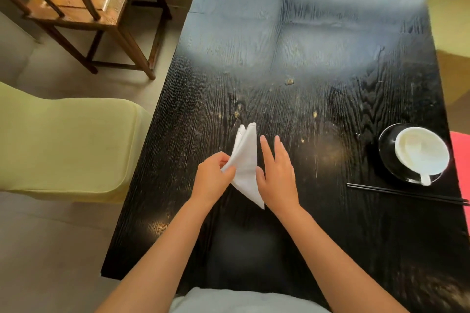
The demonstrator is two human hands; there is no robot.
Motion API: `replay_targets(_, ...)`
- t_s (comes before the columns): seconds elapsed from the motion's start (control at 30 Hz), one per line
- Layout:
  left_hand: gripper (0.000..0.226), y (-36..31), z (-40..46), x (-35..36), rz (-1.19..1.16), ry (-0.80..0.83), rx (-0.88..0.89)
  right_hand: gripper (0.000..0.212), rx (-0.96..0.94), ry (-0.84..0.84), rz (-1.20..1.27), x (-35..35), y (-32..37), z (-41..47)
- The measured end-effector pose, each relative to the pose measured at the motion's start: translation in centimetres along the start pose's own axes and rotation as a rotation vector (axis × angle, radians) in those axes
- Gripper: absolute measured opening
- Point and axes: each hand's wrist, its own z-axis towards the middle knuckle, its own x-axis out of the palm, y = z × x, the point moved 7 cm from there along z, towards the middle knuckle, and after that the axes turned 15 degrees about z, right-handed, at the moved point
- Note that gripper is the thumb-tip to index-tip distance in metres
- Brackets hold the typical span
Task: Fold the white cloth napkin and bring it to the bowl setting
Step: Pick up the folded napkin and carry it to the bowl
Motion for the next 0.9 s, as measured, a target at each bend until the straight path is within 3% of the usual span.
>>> replay_targets(0.13,0.006,-2.4,-0.4,-1.2,0.169,0.001,0.197,0.063,-0.277,0.209,-0.236,-1.8,2.2,3.0)
replay_targets(0.23,0.009,-3.7,-0.6,-1.8,0.281,0.020,0.309,0.044,-0.187,0.433,-0.285,-2.6,1.5,4.4)
replay_targets(0.33,0.011,-3.9,-0.8,-2.3,0.208,0.045,0.317,0.022,-0.085,0.541,-0.191,-3.5,0.7,4.3)
replay_targets(0.47,0.009,-3.1,-0.7,-2.8,-0.015,0.136,0.220,0.008,0.021,0.536,0.076,-4.8,0.3,3.2)
replay_targets(0.7,0.022,0.1,-2.6,0.2,-0.174,0.527,0.087,0.007,0.161,0.490,0.328,-6.8,-1.2,2.0)
replay_targets(0.8,0.018,0.4,-3.2,0.2,-0.233,0.483,0.043,0.010,0.194,0.412,0.386,-8.0,-1.8,1.7)
replay_targets(0.9,0.016,0.3,-3.2,-0.6,-0.282,0.377,-0.007,0.013,0.271,0.461,0.455,-8.6,-2.7,0.7)
